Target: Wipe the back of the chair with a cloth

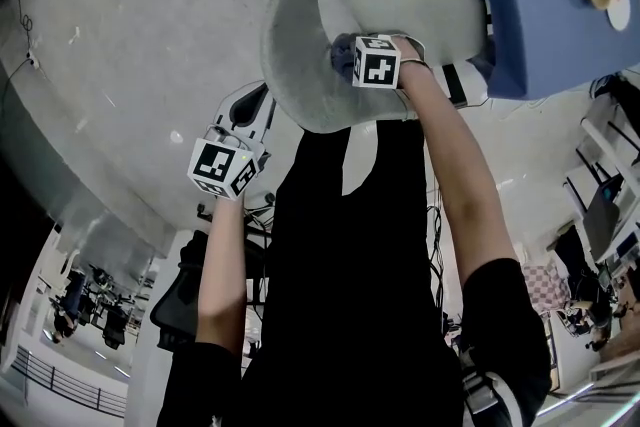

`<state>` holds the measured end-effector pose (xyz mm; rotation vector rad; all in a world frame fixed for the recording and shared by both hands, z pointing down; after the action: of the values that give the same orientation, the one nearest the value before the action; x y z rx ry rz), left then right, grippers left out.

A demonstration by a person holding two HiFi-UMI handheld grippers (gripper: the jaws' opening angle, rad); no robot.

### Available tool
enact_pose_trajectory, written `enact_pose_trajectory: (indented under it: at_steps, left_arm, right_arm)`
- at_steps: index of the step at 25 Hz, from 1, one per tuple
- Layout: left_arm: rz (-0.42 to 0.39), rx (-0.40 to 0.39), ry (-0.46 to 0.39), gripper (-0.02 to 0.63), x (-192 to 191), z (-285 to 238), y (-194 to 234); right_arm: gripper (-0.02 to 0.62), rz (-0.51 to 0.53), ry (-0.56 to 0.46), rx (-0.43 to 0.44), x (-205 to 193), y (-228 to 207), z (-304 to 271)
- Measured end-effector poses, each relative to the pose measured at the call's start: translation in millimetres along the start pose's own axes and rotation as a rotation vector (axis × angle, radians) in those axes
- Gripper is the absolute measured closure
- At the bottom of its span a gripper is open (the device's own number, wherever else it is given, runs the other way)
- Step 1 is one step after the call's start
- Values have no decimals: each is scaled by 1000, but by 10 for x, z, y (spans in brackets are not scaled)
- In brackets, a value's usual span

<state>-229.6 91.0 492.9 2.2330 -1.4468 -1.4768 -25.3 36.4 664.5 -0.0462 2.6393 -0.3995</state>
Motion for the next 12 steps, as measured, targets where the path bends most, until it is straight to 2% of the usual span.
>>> enact_pose_trajectory:
  at_steps: [5, 10, 12]
  left_arm:
    - [-4, 1, 6, 583, 32, 7, -3]
    - [-11, -2, 16, 583, 41, -7, -7]
    - [-9, -1, 17, 583, 40, -10, -2]
  right_arm:
    - [526, 51, -2, -16, 156, -117, 44]
    - [526, 7, -63, -68, 245, -271, 108]
    - [526, 21, -64, -81, 295, -332, 117]
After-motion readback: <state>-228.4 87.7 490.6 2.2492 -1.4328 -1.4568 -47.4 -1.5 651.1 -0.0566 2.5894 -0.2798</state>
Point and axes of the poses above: the fingertips, and each gripper's own axes: z backward along the fingers, y to its left, x out of its top, the point moved 10 cm from there along z, backward along the fingers, and after that the axes turned 12 degrees about -x, right-handed, at the moved point
